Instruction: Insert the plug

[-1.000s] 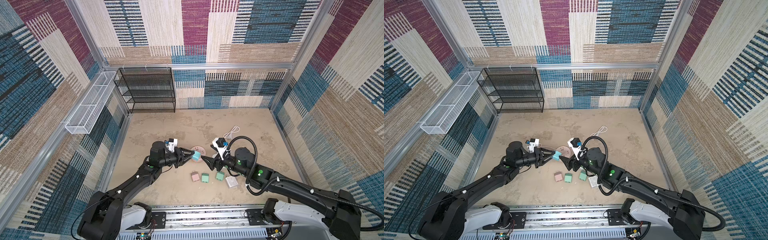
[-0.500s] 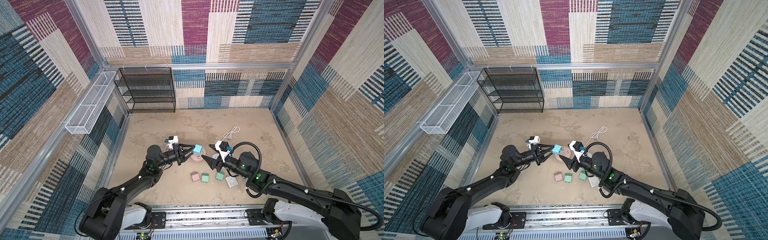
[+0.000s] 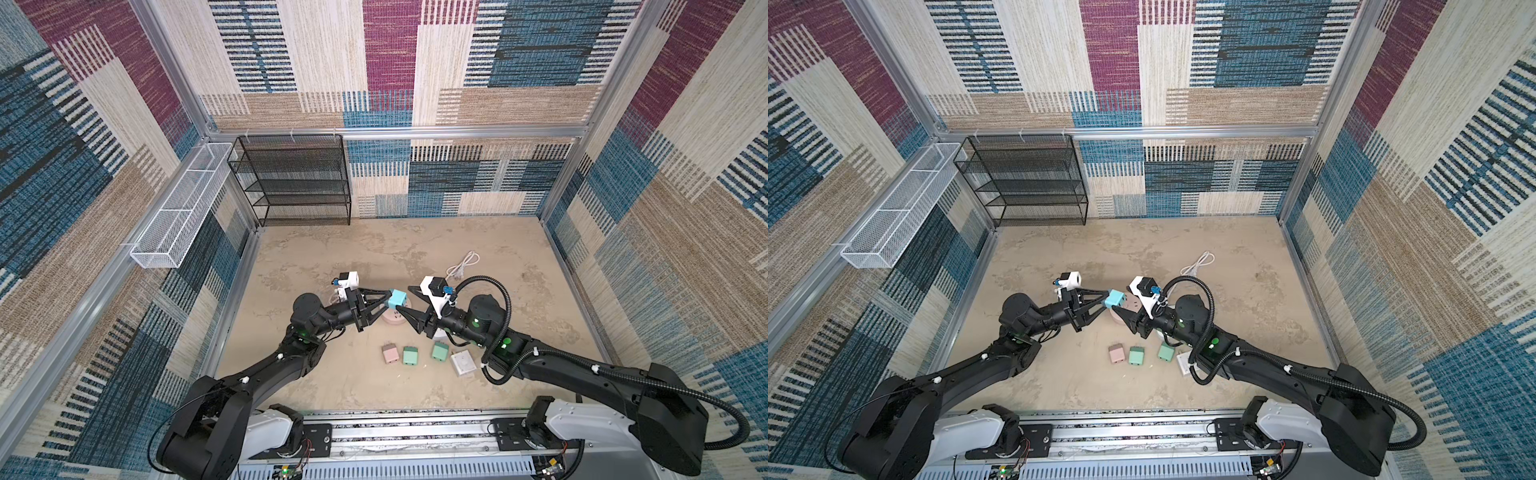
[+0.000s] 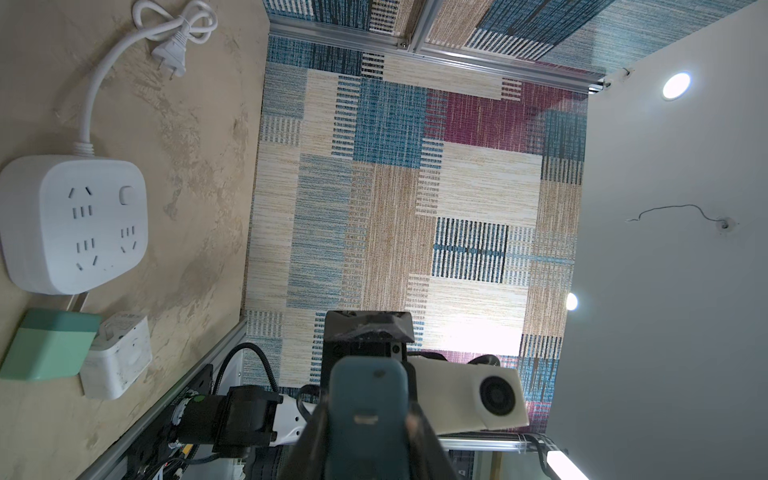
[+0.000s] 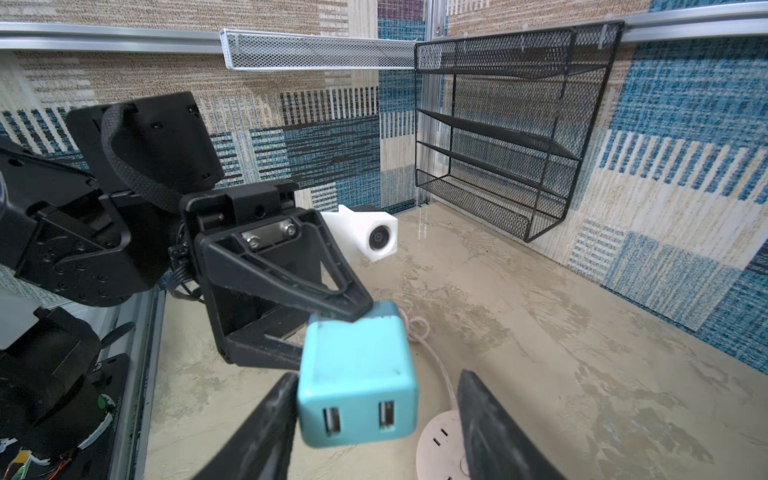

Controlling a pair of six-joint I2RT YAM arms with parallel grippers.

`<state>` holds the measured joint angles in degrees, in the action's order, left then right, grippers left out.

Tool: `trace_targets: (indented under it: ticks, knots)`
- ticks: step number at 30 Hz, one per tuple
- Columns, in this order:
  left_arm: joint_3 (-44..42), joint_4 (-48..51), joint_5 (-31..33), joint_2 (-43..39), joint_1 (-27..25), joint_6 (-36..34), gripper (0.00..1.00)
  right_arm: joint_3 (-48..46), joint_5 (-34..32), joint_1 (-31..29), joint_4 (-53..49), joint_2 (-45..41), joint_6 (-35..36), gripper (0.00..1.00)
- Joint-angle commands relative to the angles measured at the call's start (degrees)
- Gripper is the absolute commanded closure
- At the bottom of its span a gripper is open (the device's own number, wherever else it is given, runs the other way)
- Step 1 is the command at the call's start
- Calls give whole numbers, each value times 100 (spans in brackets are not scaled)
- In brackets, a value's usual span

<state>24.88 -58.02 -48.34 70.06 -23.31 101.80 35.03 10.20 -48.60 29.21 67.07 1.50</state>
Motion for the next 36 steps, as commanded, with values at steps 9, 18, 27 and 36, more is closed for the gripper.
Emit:
trace_targets:
  ticks: [9, 18, 27, 36]
  knots:
    - [14, -451, -89, -10, -6, 128, 100, 249, 401, 44, 167, 232, -155, 46]
    - [-25, -536, -106, -10, -11, 156, 100, 304, 603, 62, 239, 308, -242, 68]
    - [-124, -579, -136, 151, -15, 138, 100, 304, 597, 60, 144, 235, -228, 65]
    - [-189, -553, -149, 257, -14, 73, 100, 338, 831, 61, 34, 242, -186, 82]
